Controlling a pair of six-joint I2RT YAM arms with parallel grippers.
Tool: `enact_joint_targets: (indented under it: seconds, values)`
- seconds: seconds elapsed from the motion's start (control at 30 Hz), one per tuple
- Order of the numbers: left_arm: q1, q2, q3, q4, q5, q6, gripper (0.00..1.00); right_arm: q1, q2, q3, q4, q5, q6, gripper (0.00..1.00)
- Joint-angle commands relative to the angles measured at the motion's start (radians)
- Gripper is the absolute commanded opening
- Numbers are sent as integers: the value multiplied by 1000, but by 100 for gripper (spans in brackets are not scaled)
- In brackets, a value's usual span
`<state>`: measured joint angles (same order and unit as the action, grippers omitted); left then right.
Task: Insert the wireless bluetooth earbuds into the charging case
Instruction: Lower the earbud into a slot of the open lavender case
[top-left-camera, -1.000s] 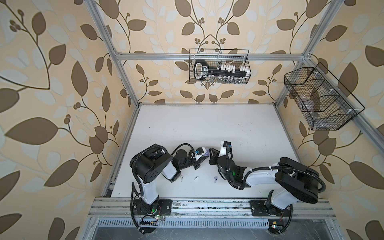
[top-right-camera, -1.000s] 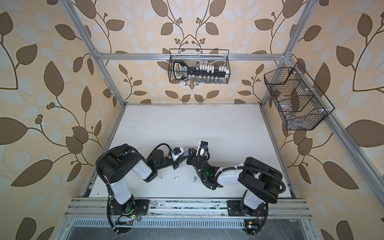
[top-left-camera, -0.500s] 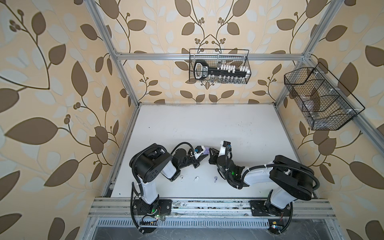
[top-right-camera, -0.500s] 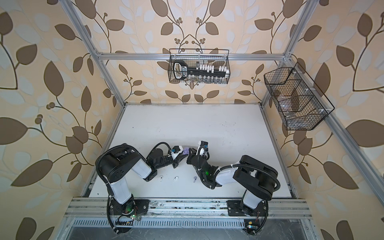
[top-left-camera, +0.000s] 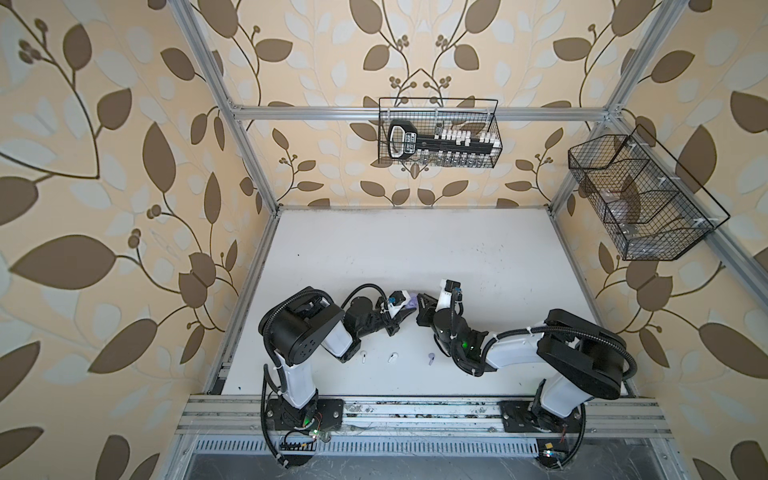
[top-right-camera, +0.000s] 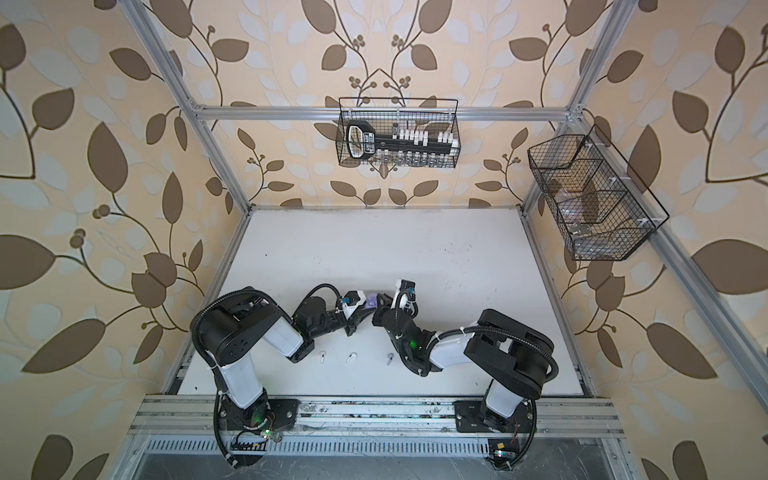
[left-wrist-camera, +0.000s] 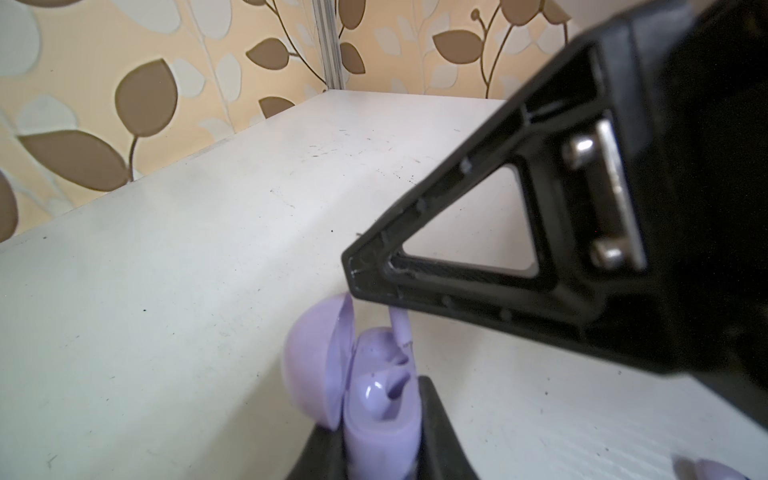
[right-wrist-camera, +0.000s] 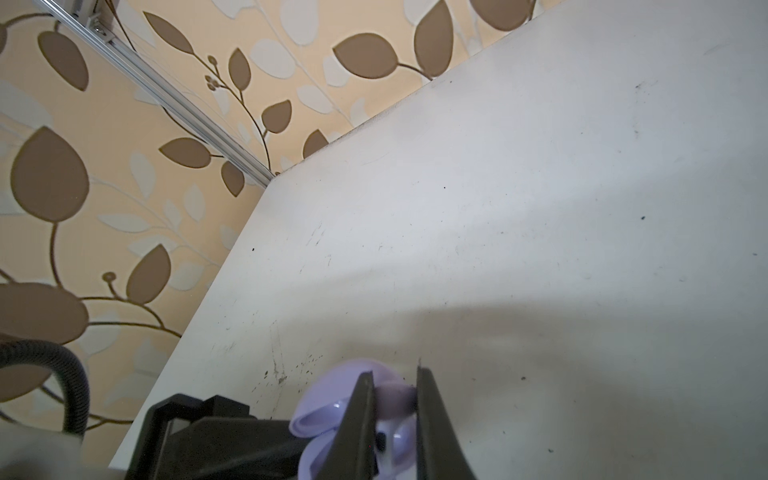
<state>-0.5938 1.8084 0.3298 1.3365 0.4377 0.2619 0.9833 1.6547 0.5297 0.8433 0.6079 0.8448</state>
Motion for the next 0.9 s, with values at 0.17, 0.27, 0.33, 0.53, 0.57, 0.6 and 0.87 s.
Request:
enact_joint_targets:
  seconds: [0.17,0.27,0.33,0.53,0.57,0.6,0.87]
  values:
    - [13,-6,20,80,23,-12,4,-1,33,37,23,-6,-20,14]
    - [17,-6,20,84,25,-15,4,0,40,38,30,-7,-19,14]
    - [16,-6,19,85,27,-16,4,2,43,38,31,-5,-20,14]
    - [20,-7,18,84,33,-21,4,3,62,38,41,-8,-20,14]
    - [21,-7,18,84,33,-20,4,2,65,38,44,-11,-19,14]
    - [20,-7,18,84,35,-21,4,3,70,39,47,-13,-17,14]
    - [21,-7,18,87,35,-21,4,17,66,44,35,-10,-18,15]
